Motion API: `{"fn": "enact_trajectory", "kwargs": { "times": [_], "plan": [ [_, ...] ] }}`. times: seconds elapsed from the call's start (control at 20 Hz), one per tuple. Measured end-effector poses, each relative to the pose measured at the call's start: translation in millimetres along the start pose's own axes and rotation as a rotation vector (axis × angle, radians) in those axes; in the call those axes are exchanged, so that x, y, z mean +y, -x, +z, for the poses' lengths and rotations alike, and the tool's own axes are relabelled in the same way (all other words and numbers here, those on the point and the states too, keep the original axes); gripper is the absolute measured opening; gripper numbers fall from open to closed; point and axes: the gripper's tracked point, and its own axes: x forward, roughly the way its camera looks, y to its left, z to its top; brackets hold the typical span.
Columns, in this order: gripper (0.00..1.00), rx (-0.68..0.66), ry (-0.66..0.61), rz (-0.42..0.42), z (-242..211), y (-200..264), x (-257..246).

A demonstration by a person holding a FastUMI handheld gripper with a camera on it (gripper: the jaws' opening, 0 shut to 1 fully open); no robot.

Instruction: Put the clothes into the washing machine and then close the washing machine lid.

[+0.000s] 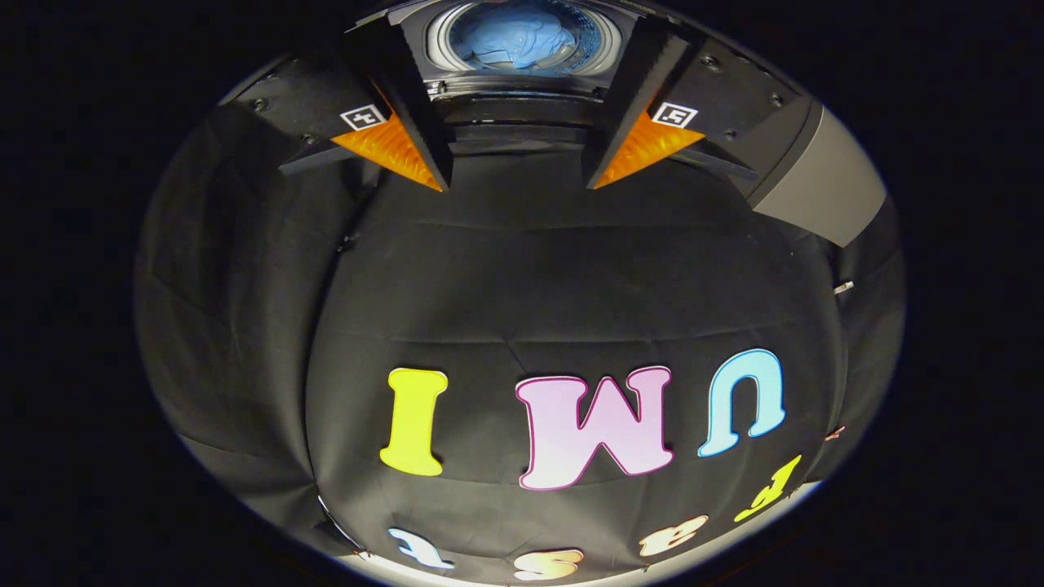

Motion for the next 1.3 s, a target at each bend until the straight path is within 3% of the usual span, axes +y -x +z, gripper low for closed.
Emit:
{"fn": "enact_trajectory", "kwargs": {
  "times": [1.3],
  "plan": [
    [1.0,0.037,0.01,0.012,-50,60,2]
  ]
}}
